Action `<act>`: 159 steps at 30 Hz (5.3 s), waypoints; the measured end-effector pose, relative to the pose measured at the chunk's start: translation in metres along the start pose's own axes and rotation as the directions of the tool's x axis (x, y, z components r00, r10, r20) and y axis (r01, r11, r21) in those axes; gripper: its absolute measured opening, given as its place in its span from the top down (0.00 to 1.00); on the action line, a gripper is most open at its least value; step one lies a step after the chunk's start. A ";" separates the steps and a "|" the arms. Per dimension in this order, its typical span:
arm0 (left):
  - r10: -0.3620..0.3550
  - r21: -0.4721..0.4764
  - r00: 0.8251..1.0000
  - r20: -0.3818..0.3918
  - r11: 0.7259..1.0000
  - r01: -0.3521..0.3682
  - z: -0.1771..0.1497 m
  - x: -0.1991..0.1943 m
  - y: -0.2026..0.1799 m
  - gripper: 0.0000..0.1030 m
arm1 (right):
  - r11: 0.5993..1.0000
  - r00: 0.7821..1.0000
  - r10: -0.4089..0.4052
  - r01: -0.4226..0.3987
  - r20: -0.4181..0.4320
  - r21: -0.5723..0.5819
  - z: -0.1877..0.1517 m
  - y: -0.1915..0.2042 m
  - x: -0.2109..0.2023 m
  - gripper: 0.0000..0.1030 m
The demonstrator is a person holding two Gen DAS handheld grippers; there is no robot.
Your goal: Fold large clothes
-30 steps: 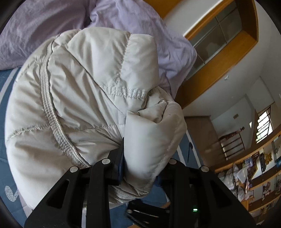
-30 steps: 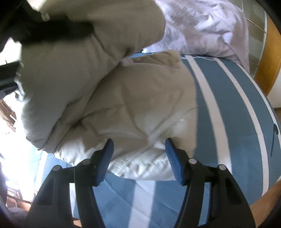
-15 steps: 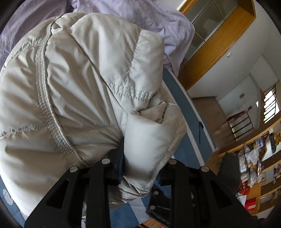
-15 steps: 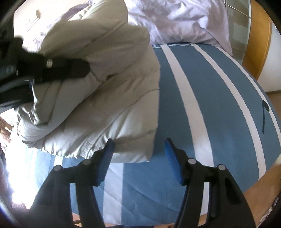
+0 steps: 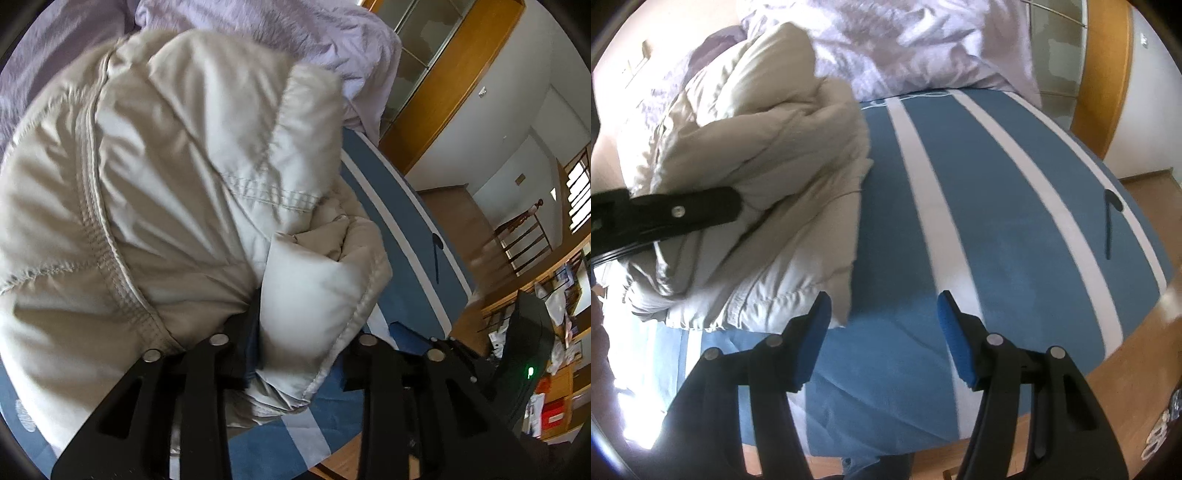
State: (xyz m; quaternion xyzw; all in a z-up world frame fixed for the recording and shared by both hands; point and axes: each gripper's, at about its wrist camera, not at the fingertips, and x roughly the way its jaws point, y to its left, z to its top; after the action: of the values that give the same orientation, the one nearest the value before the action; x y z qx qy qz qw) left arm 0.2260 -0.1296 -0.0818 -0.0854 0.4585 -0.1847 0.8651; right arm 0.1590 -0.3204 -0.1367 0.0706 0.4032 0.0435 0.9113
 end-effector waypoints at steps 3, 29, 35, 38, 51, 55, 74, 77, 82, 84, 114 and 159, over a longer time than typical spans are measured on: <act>-0.001 0.022 1.000 0.028 1.000 0.001 -0.003 -0.018 -0.002 0.44 | 1.000 1.000 -0.013 0.012 0.015 0.019 -0.004 -0.006 -0.009 0.42; 0.147 -0.032 0.986 0.080 0.989 -0.145 -0.012 -0.039 0.027 0.28 | 0.999 0.994 -0.031 0.026 0.108 0.046 0.016 -0.011 -0.047 0.41; 0.116 -0.036 0.991 0.065 0.993 -0.114 -0.011 -0.020 0.028 0.28 | 0.999 0.991 -0.012 0.005 0.137 0.051 0.039 -0.013 -0.053 0.41; 0.111 -0.035 0.992 0.063 0.993 -0.109 -0.012 -0.015 0.029 0.28 | 0.999 0.989 0.007 -0.013 0.146 0.041 0.053 -0.010 -0.051 0.41; 0.115 -0.007 0.991 0.070 0.993 -0.115 -0.023 -0.009 0.029 0.28 | 0.981 0.973 0.173 -0.156 0.155 -0.113 0.125 0.039 -0.036 0.67; 0.112 -0.013 0.991 0.071 0.994 -0.111 -0.022 -0.007 0.030 0.28 | 0.969 0.967 0.209 -0.186 0.144 -0.163 0.139 0.055 -0.031 0.71; 0.102 -0.001 0.991 0.089 0.995 -0.102 -0.024 -0.018 0.028 0.28 | 0.964 0.980 0.200 -0.200 -0.016 -0.174 0.125 0.063 0.016 0.84; 0.091 -0.003 0.991 0.098 0.996 -0.091 -0.023 -0.023 0.029 0.28 | 0.966 0.981 0.191 -0.193 -0.034 -0.173 0.119 0.063 0.025 0.84; 0.093 0.006 0.989 0.115 0.995 -0.095 -0.022 -0.031 0.028 0.28 | 0.968 0.979 0.197 -0.203 -0.053 -0.148 0.113 0.058 0.038 0.84; 0.094 0.008 0.988 0.122 0.995 -0.096 -0.021 -0.033 0.029 0.28 | 0.969 0.978 0.199 -0.205 -0.059 -0.136 0.109 0.056 0.043 0.84; 0.112 0.001 0.966 0.233 0.993 -0.116 0.022 -0.063 0.040 0.28 | 0.977 0.978 0.200 -0.203 -0.053 -0.070 0.100 0.045 0.052 0.85; 0.417 -0.075 0.895 0.161 0.909 -0.410 0.080 0.010 0.123 0.22 | 0.984 0.972 0.168 -0.155 0.164 -0.088 0.171 0.069 0.005 0.55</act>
State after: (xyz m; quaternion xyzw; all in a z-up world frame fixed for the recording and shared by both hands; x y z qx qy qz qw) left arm 0.3270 -0.0222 -0.0835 -0.0187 0.3926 0.0204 0.9193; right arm 0.2877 -0.2673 -0.0156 0.0727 0.3145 0.1265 0.9380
